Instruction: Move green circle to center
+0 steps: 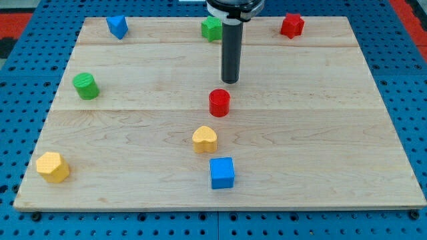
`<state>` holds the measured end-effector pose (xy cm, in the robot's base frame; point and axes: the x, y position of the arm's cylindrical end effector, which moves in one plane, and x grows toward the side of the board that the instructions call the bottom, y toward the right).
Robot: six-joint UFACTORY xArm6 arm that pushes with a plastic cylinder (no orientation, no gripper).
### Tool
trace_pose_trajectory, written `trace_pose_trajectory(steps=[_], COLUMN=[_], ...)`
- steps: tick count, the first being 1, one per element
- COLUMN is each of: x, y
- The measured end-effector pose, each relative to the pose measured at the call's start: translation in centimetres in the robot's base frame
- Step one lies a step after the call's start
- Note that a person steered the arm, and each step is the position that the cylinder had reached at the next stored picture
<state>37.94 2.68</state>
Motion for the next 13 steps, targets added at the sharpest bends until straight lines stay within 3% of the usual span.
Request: trace_pose_trajectory(steps=[2, 3, 4, 5, 6, 7, 8, 11, 12, 13], x=[2.7, 0.8, -3.3, -4.6, -3.7, 1.1, 2.1, 1.2, 1.2, -0.2], y=[-4.3, -7.3, -17.5, -27.9, -33.0, -32.0, -27.8, -8.0, -6.7, -12.0])
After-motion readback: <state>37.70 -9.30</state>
